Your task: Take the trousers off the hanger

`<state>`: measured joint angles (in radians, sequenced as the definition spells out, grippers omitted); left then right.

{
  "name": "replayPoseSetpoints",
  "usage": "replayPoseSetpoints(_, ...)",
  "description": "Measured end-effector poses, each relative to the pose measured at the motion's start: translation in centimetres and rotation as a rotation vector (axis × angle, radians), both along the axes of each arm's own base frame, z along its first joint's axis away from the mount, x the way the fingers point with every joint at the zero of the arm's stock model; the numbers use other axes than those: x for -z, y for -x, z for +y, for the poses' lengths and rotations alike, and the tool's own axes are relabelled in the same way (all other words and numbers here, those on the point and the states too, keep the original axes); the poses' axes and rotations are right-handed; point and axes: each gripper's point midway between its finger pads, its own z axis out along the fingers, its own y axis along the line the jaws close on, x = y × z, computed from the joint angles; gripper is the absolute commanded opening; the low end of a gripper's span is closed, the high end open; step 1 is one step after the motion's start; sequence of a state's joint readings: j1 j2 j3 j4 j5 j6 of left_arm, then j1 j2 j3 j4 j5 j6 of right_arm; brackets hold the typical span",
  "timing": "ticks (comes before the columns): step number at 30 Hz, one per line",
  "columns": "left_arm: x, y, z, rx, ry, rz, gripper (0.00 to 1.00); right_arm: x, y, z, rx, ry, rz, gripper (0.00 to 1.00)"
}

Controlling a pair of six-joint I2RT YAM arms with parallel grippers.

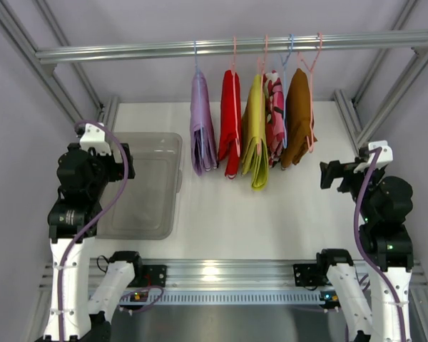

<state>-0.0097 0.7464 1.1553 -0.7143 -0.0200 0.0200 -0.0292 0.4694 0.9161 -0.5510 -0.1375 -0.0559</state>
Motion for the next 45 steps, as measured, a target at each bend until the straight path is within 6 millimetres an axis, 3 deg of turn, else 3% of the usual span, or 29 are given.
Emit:
replayPoseSetpoints(6,0.6,-0.3,0.4,-0.020,-0.006,0.025,0.99,1.1,-0.4,0.3,-0.018,-0.010,0.050,0.99)
replayPoseSetpoints(10,0.8,-0.4,-1.0,0.045,0.037,0.033,0.99,1.2,-0.4,0.5,-0.026,-0.018,0.056,1.00)
replayPoseSetpoints(12,0.9,-0.5,-2.4,0.102,0.091,0.045,0.99,1.3,-0.4,0.7,-0.033,-0.023,0.061,1.00)
replayPoseSetpoints(16,0.2,-1.3,-7.5,0.316,0.295,0.062,0.98,1.5,-0.2,1.3,-0.061,-0.041,0.073,0.99)
replayPoseSetpoints(20,-1.0,-3.2,-12.8,0.547,0.603,0.025,0.97,1.8,-0.2,1.7,-0.085,-0.053,0.088,1.00)
replayPoseSetpoints(23,-0.9,-5.2,-15.0,0.634,0.782,0.055,0.94,2.0,-0.3,1.9,-0.094,-0.058,0.100,0.99)
replayPoseSetpoints(26,-1.3,-7.6,-16.7,0.699,0.899,0.069,0.90,2.2,-0.5,2.0,-0.100,-0.060,0.112,1.00)
replayPoseSetpoints(29,-2.3,-8.6,-18.6,0.779,0.973,0.056,0.83,2.4,-0.8,2.1,-0.107,-0.063,0.126,1.00)
replayPoseSetpoints(36,-5.4,-8.2,-22.6,0.971,1.027,0.013,0.79,2.9,-1.3,2.2,-0.110,-0.065,0.152,1.00)
replayPoseSetpoints(41,-7.0,-8.2,-23.4,1.027,1.044,-0.022,0.77,2.9,-1.4,2.2,-0.110,-0.064,0.154,1.00)
replayPoseSetpoints(45,-7.1,-8.7,-23.9,1.040,1.067,-0.015,0.75,3.0,-1.4,2.2,-0.110,-0.064,0.158,0.99)
